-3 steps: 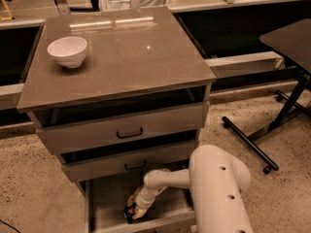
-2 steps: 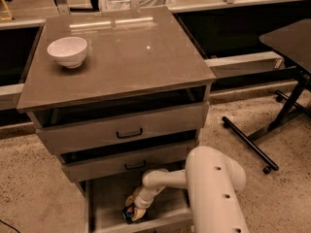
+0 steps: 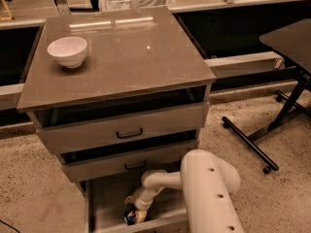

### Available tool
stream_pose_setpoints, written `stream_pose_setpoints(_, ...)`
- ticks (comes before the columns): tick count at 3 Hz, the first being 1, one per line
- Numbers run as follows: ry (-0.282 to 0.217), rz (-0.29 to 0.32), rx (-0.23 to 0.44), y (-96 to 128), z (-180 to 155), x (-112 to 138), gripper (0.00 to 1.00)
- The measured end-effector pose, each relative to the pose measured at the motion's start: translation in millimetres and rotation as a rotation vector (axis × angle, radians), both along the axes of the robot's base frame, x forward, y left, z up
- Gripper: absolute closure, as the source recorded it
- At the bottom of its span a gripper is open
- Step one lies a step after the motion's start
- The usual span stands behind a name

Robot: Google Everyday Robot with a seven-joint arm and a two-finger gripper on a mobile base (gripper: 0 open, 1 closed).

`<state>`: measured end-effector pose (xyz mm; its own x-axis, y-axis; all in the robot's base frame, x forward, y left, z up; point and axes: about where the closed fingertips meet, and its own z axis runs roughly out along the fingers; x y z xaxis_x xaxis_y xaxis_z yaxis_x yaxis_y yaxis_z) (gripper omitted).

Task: Pick pepsi can from bottom drawer and place on counter

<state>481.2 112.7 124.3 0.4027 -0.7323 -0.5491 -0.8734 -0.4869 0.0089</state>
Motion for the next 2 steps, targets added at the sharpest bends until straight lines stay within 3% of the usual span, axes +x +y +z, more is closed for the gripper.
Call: stream_pose_setpoints(2,-0.028,-0.001,0.056,1.2,8.1,-0.9,0.67)
